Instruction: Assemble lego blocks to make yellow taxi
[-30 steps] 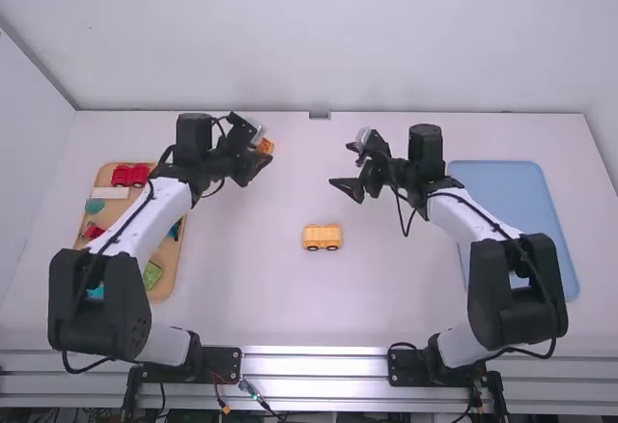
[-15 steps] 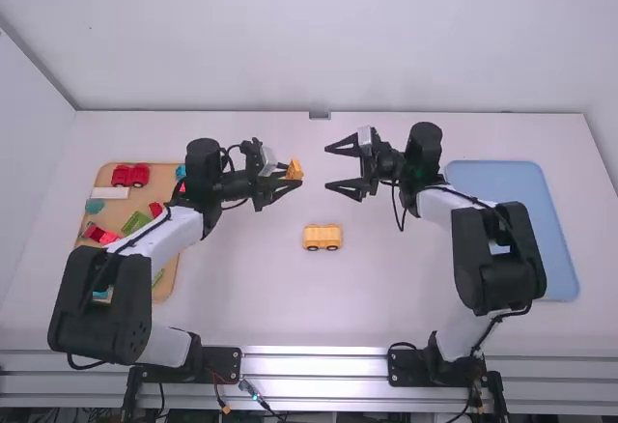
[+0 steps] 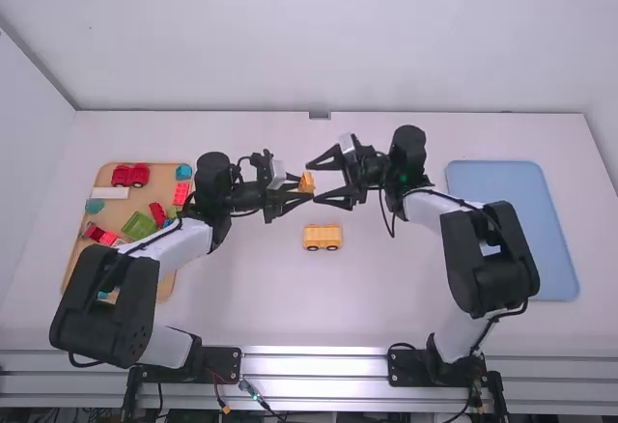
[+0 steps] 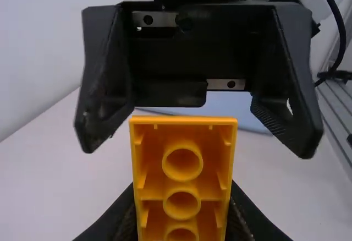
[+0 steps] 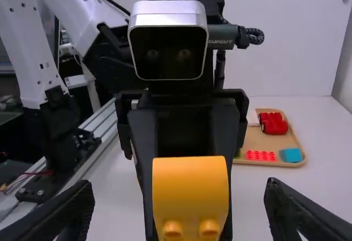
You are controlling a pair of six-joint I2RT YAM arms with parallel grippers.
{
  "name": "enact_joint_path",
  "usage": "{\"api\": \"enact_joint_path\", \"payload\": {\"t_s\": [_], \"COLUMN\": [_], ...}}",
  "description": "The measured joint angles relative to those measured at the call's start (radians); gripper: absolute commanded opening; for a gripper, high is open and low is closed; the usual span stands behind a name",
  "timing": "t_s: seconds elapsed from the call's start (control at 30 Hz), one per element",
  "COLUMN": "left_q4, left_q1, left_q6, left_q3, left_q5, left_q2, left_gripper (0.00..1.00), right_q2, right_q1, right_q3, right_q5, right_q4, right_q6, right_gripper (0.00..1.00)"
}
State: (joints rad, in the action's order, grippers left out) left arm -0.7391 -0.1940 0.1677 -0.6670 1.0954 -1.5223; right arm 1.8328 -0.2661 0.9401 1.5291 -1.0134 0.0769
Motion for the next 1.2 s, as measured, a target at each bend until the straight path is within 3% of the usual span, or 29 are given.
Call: {"api": "enact_joint_path", "payload": {"t_s": [0.1,0.3,0.57,0.93,0.97,1.07,1.1,1.13,1.17,1.2], "left_q4": [-0.001,-0.001,0.0,0.0,0.0,0.0,-0.002,-0.004,-0.003,-0.005], "left_q1": [0.0,0.0,0.0,0.0,0.0,0.0,0.0,0.0,0.0,0.0], "left_q6": [-0.005,-0.012,-0.012,-0.019,-0.019,-0.018,-0.014,-0.017,-0.019,-0.016], "left_q3": [0.0,0.0,0.0,0.0,0.0,0.0,0.0,0.0,0.0,0.0], "left_q5": [0.0,0.0,0.01,0.023,0.021,0.018,0.005,0.0,-0.002,-0.008], "left_q2": [0.0,0.0,0.0,0.0,0.0,0.0,0.0,0.0,0.0,0.0], "left_gripper": [0.2,0.19,0.19,0.28,0.33,0.45,0.7,0.84,0.86,0.99], "right_q2": [0.0,0.0,0.0,0.001,0.001,0.001,0.001,0.001,0.001,0.001], "right_q1": [0.0,-0.011,-0.027,-0.029,-0.029,-0.029,-0.031,-0.031,-0.031,-0.031], "right_q3": [0.0,0.0,0.0,0.0,0.0,0.0,0.0,0.0,0.0,0.0], "right_q5": [0.007,0.009,-0.003,-0.029,-0.029,-0.031,-0.028,-0.026,-0.025,-0.025], "right_q4": [-0.002,-0.002,-0.002,-0.002,-0.002,-0.001,0.0,0.0,0.0,0.0], "right_q6": [0.012,0.021,0.022,0.014,0.009,0.01,0.012,0.013,0.013,0.008], "right_gripper": [0.64,0.64,0.48,0.29,0.23,0.18,0.17,0.16,0.16,0.16]}}
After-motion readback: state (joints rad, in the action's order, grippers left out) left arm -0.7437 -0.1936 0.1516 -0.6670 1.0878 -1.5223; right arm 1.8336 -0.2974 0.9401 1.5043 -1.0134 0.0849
